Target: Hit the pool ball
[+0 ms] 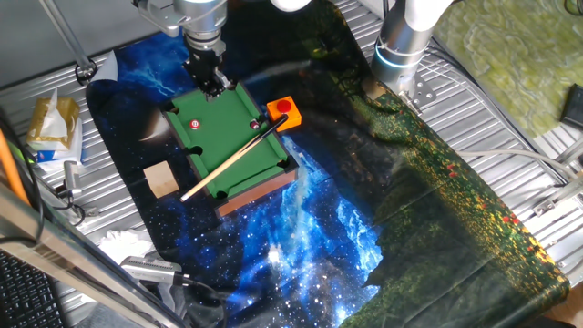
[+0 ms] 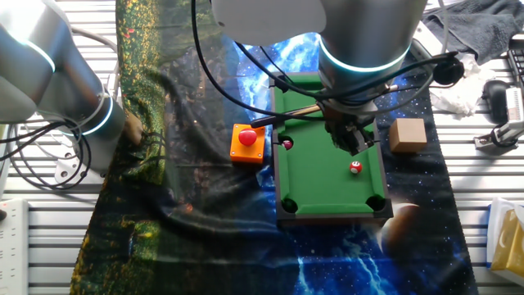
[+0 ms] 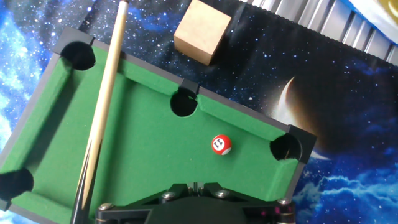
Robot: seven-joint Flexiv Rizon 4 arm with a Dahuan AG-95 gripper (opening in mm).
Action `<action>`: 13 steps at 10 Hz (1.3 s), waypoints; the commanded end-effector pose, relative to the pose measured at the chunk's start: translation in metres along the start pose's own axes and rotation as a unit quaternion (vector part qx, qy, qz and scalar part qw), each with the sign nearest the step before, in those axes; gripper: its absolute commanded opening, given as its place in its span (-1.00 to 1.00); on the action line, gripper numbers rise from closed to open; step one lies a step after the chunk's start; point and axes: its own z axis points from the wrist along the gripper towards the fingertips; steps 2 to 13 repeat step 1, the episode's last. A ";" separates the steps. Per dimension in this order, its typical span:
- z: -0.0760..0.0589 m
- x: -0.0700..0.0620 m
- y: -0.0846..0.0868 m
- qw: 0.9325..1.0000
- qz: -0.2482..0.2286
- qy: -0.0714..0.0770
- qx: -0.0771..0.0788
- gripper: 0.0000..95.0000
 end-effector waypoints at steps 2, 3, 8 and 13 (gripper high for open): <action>-0.001 0.001 0.000 1.000 -0.001 0.000 0.001 -1.00; -0.001 0.001 0.000 1.000 -0.001 0.000 0.001 -1.00; -0.001 0.001 0.000 1.000 -0.001 0.000 0.001 -1.00; -0.001 0.001 0.000 1.000 -0.001 0.000 0.001 -1.00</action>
